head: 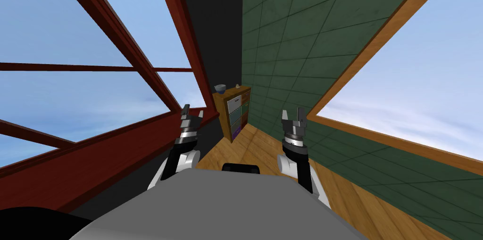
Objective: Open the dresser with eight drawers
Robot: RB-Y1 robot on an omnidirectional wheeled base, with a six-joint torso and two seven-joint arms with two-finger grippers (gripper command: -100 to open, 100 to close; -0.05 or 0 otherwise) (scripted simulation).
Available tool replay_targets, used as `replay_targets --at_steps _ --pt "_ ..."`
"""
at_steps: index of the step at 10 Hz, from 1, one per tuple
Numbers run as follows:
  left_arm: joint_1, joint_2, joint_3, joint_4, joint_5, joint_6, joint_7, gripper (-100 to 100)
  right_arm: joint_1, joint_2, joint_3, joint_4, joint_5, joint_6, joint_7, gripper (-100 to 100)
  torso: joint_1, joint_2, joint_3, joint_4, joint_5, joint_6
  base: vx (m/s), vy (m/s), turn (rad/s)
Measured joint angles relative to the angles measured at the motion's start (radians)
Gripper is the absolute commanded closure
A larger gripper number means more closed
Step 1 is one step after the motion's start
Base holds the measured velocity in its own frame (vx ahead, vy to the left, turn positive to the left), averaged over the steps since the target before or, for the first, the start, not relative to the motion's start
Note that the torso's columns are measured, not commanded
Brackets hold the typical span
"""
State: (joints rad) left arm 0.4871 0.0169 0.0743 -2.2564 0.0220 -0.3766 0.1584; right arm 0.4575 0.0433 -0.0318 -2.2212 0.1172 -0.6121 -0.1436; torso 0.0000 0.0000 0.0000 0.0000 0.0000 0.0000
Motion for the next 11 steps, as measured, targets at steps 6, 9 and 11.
replay_targets --at_steps 6,9,11 --pt "0.0 0.0 0.0 0.0 0.0 0.0 0.0 0 0.0 0.0 0.0 0.0 0.0 0.0 0.0 0 0.0 0.396 -0.792 0.396 0.0 0.0 0.0 0.0 0.0" --pt "0.0 0.0 0.0 0.0 0.0 0.0 0.0 0 0.0 0.0 0.0 0.0 0.0 0.0 0.0 0 0.0 0.618 -1.234 0.617 0.0 0.0 0.0 0.0 0.0" --pt "0.0 0.017 0.001 0.007 0.001 -0.002 0.0 -100 0.0 0.0 0.0 0.0 0.0 0.0 0.0 0 -0.001 0.723 -1.452 0.724 0.0 0.0 0.059 -0.033 0.036"
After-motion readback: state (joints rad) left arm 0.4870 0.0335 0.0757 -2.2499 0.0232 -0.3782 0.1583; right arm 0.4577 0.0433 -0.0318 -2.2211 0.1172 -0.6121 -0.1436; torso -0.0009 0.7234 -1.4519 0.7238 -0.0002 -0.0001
